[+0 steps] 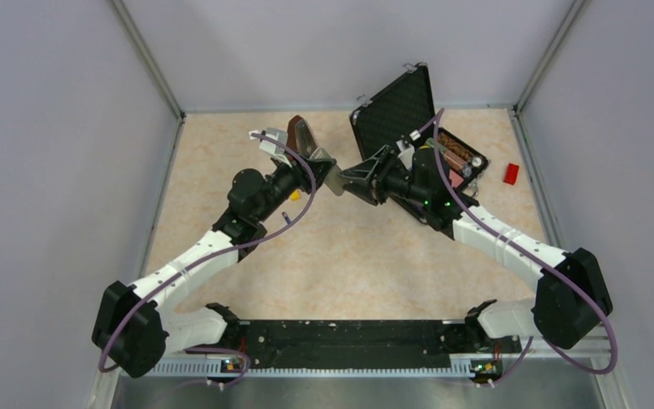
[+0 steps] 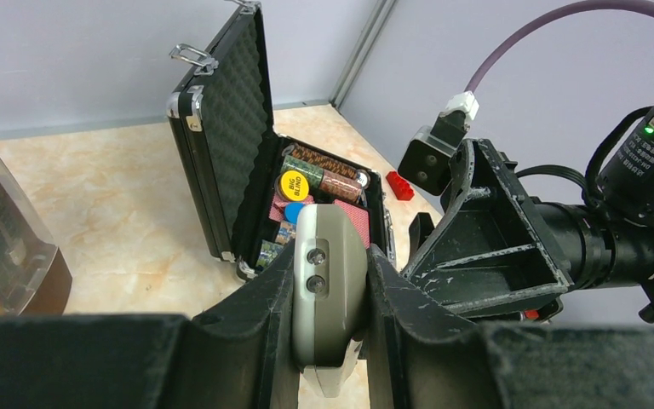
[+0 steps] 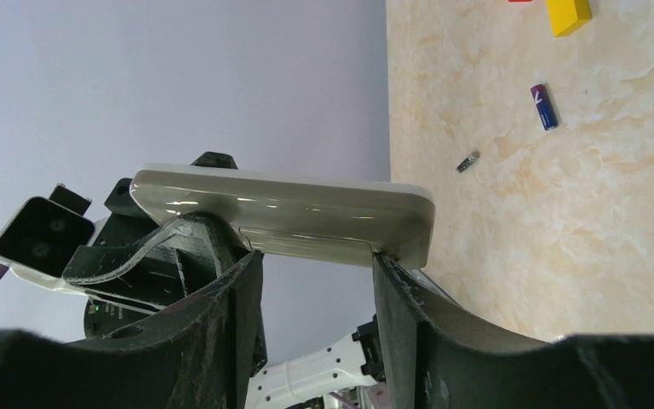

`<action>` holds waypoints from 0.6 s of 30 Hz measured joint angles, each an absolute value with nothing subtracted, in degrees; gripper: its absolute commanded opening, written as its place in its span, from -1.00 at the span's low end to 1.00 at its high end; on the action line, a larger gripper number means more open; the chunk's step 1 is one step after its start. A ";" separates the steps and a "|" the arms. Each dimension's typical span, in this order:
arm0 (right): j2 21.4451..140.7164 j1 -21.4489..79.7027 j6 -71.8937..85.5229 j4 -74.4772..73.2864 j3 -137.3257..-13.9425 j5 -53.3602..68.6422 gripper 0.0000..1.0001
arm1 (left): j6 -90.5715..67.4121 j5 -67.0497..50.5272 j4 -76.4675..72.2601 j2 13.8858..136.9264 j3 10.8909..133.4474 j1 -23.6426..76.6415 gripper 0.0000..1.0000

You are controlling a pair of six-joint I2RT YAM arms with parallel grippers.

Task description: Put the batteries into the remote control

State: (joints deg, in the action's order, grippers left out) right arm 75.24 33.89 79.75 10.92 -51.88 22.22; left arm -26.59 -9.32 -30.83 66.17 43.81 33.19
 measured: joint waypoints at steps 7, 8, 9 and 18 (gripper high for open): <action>75.29 33.95 79.70 10.39 -51.88 22.28 0.01 | -26.57 -8.14 -30.83 66.17 43.81 33.52 -1.00; 75.29 33.95 79.68 10.22 -51.90 22.28 0.01 | -26.57 -8.03 -30.83 66.17 43.81 33.54 -1.00; 75.29 33.95 79.68 9.98 -51.90 22.28 0.01 | -26.55 -7.94 -30.83 66.17 43.81 33.54 -1.00; 76.09 33.98 79.55 9.39 -52.90 22.31 0.01 | -26.04 -7.68 -30.83 66.17 43.81 33.63 -1.00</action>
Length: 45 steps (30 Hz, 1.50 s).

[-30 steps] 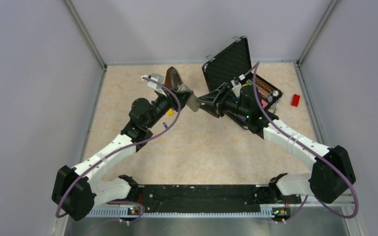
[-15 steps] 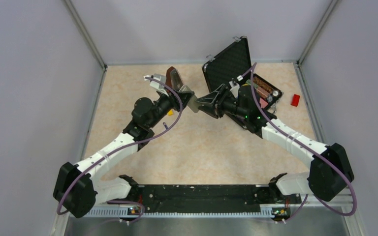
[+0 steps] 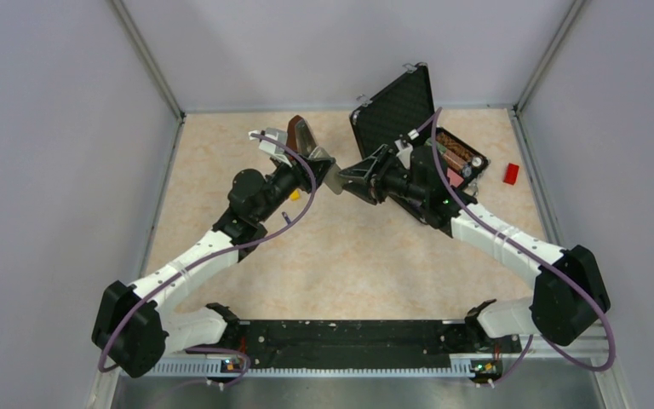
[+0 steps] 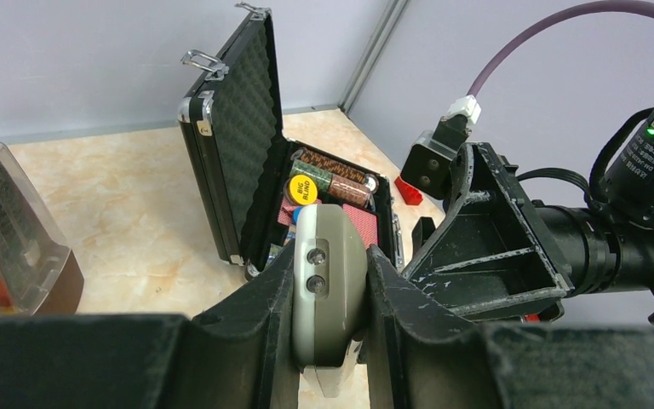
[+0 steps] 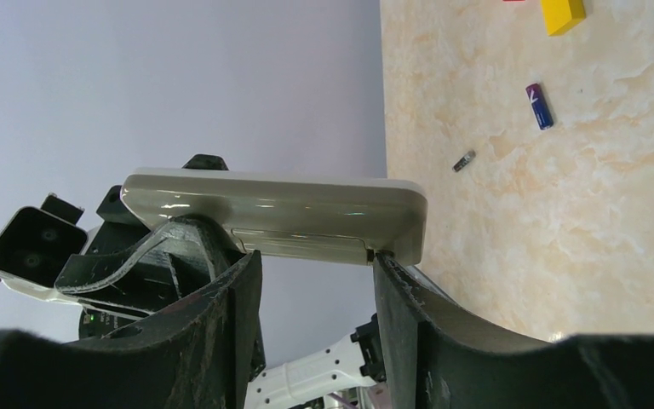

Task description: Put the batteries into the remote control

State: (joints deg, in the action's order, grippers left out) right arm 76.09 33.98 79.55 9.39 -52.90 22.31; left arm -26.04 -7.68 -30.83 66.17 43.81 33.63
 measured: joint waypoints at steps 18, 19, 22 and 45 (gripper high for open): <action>77.10 33.95 79.61 9.67 -52.99 22.50 0.01 | -24.60 -9.15 -30.81 66.17 43.81 33.34 -1.00; 77.17 33.95 79.64 9.74 -52.99 22.55 0.01 | -24.47 -9.37 -30.81 66.17 43.81 33.30 -1.00; 77.28 33.95 79.66 9.82 -52.99 22.76 0.01 | -24.21 -10.13 -30.83 66.17 43.81 33.12 -1.00; 77.78 33.78 79.59 21.54 -48.62 25.96 0.00 | -26.52 -13.63 -31.64 66.17 43.81 31.66 -1.00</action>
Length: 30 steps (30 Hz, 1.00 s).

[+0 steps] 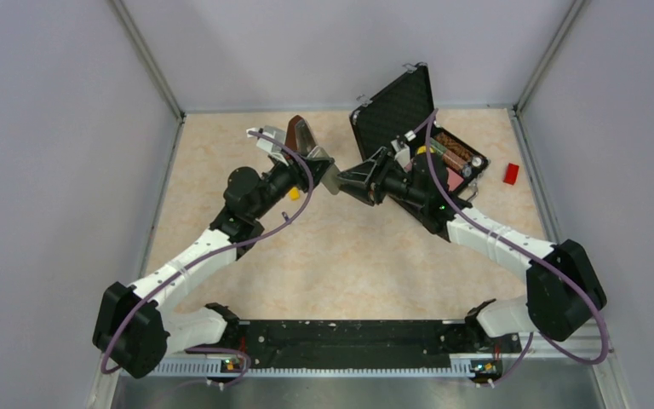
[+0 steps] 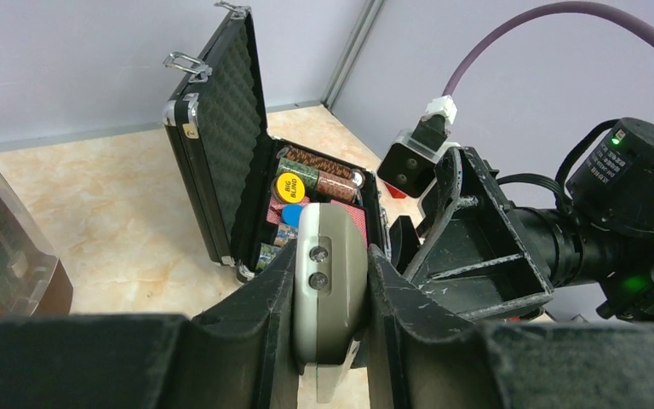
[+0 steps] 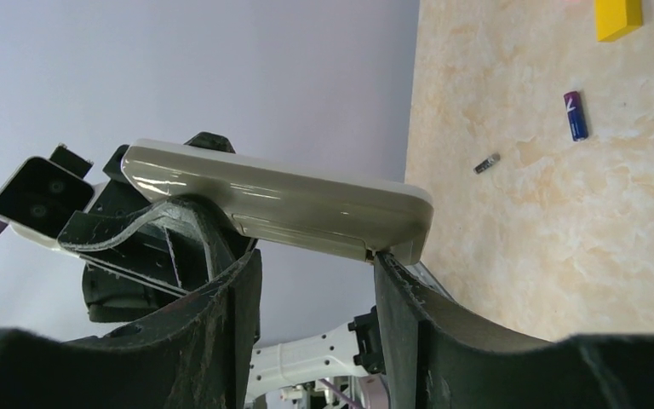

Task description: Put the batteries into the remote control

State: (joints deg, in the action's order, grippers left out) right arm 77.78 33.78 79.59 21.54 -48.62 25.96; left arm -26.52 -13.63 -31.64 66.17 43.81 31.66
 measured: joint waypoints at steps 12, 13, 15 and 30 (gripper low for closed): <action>80.36 33.95 79.24 38.92 -47.13 30.24 -0.06 | -30.20 -14.46 -32.95 67.55 43.79 31.24 -1.00; 80.60 34.04 79.31 41.08 -47.13 30.52 -0.06 | -30.92 -14.96 -32.91 67.83 43.79 31.48 -1.00; 81.32 34.13 79.37 44.95 -47.11 31.22 -0.06 | -32.51 -15.70 -32.93 68.05 43.59 31.75 -1.00; 75.35 34.50 74.61 30.39 -46.85 26.28 0.14 | -28.80 -10.96 -29.15 64.47 42.30 33.15 -1.00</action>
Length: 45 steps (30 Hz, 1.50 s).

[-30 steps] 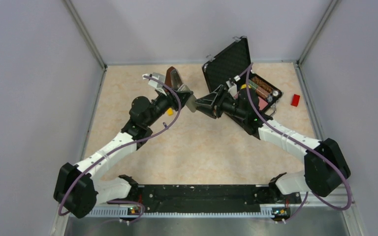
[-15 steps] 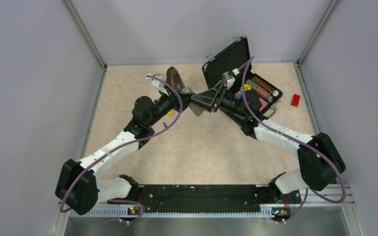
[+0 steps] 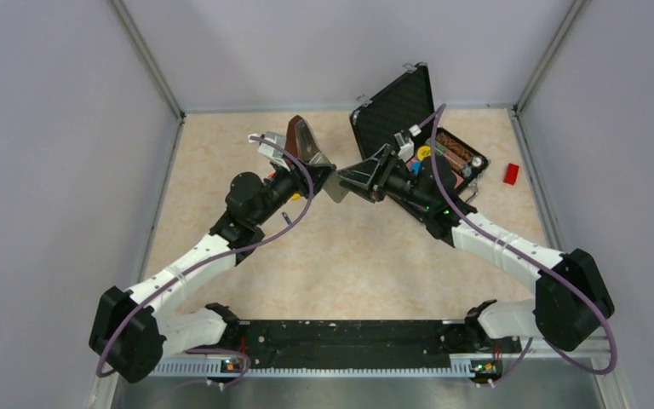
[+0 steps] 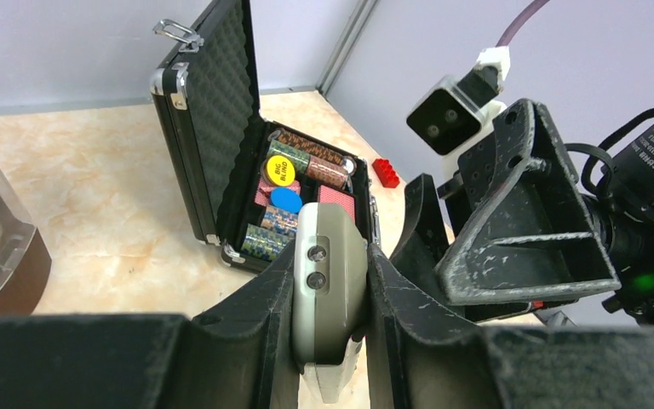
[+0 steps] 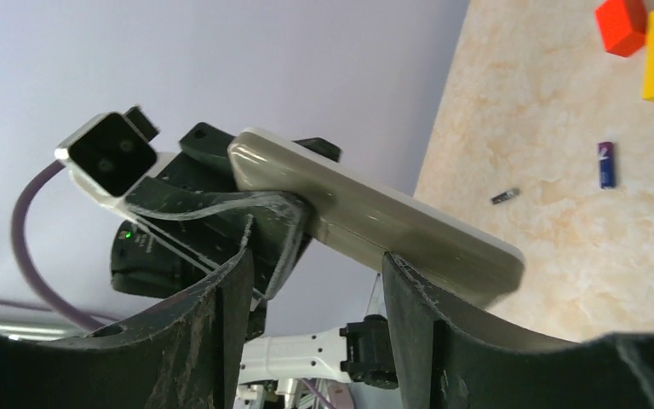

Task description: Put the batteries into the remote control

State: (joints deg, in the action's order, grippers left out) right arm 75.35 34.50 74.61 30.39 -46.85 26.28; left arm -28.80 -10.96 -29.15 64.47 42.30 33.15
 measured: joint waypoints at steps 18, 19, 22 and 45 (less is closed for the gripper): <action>75.16 34.50 73.49 19.40 -46.89 24.10 0.03 | -28.29 -7.86 -29.50 64.25 42.30 33.26 -1.00; 75.29 34.50 73.56 19.53 -46.89 24.12 0.02 | -28.29 -7.84 -29.50 64.25 42.30 33.26 -1.00; 75.59 34.50 73.69 19.81 -46.89 24.21 -0.09 | -28.18 -7.79 -29.50 64.25 42.30 33.21 -1.00; 77.47 34.65 75.50 21.21 -46.94 25.28 -0.09 | -27.29 -8.12 -29.04 64.29 42.30 33.01 -1.00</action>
State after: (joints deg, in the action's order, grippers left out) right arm 77.47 34.65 75.50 21.21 -46.94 25.28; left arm -27.29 -8.12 -29.04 64.29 42.30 33.01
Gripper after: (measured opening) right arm 0.468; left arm 0.316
